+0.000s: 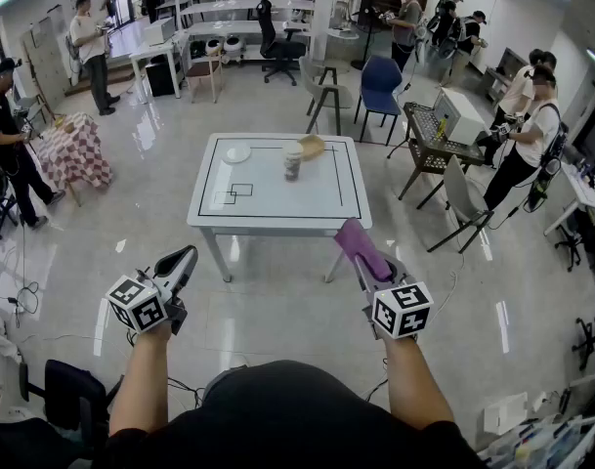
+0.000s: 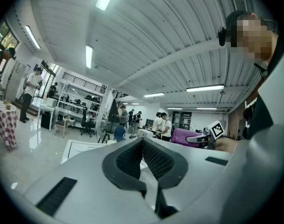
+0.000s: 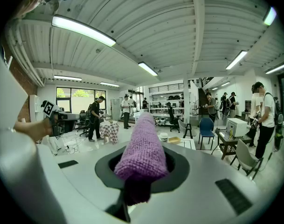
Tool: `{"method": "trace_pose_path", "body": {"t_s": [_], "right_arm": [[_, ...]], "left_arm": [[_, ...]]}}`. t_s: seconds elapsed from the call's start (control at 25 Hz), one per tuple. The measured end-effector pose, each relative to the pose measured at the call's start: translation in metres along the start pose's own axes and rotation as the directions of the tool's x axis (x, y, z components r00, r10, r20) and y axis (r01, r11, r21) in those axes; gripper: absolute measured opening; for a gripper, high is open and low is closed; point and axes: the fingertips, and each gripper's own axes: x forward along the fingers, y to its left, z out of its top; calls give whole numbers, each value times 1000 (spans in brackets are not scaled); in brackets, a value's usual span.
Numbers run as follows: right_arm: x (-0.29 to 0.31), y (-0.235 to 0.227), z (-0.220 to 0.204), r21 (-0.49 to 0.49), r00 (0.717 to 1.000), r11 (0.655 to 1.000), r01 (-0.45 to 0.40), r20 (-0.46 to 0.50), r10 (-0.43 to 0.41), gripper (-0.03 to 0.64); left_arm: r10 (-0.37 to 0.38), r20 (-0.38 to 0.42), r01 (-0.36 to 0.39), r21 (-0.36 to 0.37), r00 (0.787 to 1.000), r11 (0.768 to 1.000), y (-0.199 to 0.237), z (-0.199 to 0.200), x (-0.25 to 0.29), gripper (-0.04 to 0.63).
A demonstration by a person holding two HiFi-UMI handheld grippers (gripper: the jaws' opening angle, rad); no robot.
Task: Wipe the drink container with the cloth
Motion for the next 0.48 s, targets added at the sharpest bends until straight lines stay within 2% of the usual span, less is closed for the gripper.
{"method": "trace_pose_path", "body": {"t_s": [0.2,0.48], "right_arm": [[-7,3,-6,-9,1000,1000,-4,-29,3,83],[-17,-2,-8,-11,999,1000,1,-39,-1,83]], "left_arm": [[12,-20,-12,-26,1000,1000,-3,-10,-7,23],[3,-49,-3,-1,999,1000,-14,-12,-4,23]]}}
